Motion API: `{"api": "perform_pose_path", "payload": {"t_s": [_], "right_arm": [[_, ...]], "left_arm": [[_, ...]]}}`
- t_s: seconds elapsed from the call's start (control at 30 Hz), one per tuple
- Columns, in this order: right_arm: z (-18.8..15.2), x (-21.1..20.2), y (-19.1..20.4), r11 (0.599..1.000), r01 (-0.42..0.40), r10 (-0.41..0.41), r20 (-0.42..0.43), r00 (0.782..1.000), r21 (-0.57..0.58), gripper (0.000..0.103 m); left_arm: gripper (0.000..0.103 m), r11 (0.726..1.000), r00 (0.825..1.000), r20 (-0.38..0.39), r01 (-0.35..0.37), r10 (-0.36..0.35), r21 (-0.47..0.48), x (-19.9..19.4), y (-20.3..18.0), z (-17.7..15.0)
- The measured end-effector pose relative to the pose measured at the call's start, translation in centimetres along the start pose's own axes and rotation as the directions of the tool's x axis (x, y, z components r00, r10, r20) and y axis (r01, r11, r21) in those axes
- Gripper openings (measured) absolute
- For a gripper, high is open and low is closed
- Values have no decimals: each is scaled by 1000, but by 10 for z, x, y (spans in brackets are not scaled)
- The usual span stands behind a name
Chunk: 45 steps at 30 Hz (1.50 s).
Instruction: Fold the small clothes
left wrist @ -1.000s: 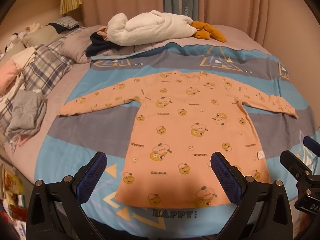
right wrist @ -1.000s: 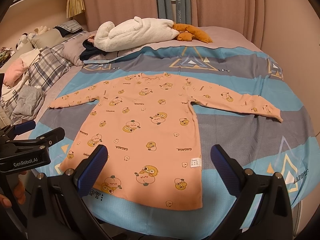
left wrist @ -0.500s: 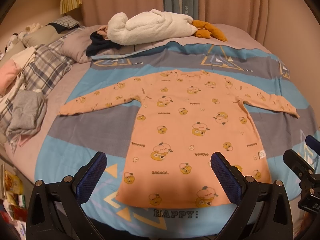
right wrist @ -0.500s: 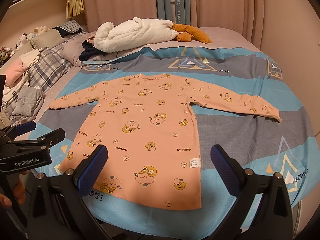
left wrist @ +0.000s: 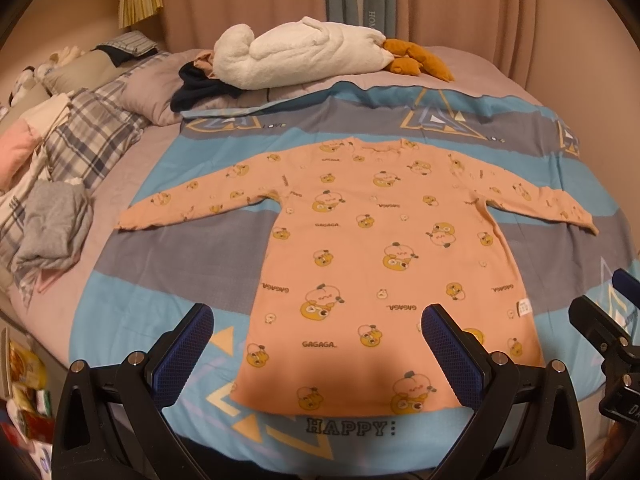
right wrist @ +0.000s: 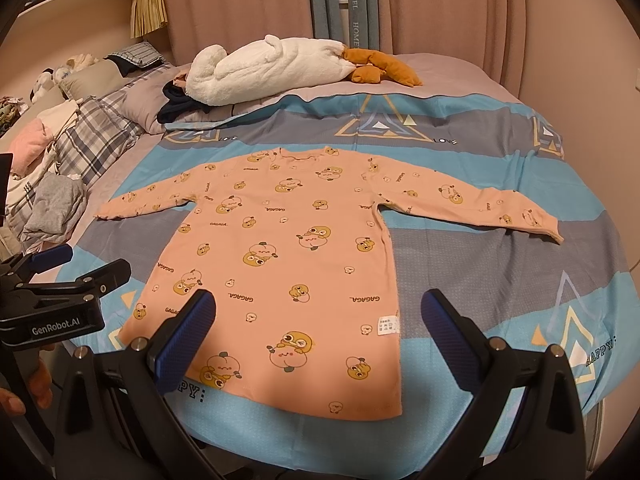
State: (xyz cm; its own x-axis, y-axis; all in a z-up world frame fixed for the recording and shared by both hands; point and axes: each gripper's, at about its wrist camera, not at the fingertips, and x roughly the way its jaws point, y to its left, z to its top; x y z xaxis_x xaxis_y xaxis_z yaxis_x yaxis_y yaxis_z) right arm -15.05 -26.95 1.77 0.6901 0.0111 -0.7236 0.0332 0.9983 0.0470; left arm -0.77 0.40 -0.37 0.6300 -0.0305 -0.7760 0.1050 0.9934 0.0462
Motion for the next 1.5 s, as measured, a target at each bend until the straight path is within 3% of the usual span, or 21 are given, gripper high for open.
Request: {"api": "perform_pose_path", "payload": {"t_s": [0.8, 0.9, 0.97, 1.03, 1.1, 1.33, 1.5], "right_arm": [[1, 2, -6, 1000, -2, 2, -3, 1000, 17, 103], [-1, 7, -13, 998, -35, 35, 8, 999, 54, 103], [-4, 14, -23, 990, -97, 97, 5, 995, 101, 103], [-9, 27, -41, 969, -161, 165, -4, 986, 189, 103], [-16, 36, -61, 946, -167, 176, -6, 984, 277, 103], [-37, 58, -160, 831, -60, 43, 45, 998, 553, 103], [-34, 68, -230, 721, -65, -22, 116, 993, 690, 102]], "left_arm": [[103, 1000, 1000, 2, 14, -14, 6, 7, 1, -1], [103, 998, 998, -1, 55, -55, -23, 15, 5, -2], [103, 994, 995, -18, 94, -95, -55, 25, 8, -2], [103, 988, 990, -43, 131, -135, -83, 37, 8, 0], [103, 982, 983, -82, 156, -165, -110, 56, 10, 0], [103, 945, 954, -138, 229, -266, -236, 102, 11, 5], [103, 905, 928, -138, 293, -347, -308, 131, 10, 22]]}}
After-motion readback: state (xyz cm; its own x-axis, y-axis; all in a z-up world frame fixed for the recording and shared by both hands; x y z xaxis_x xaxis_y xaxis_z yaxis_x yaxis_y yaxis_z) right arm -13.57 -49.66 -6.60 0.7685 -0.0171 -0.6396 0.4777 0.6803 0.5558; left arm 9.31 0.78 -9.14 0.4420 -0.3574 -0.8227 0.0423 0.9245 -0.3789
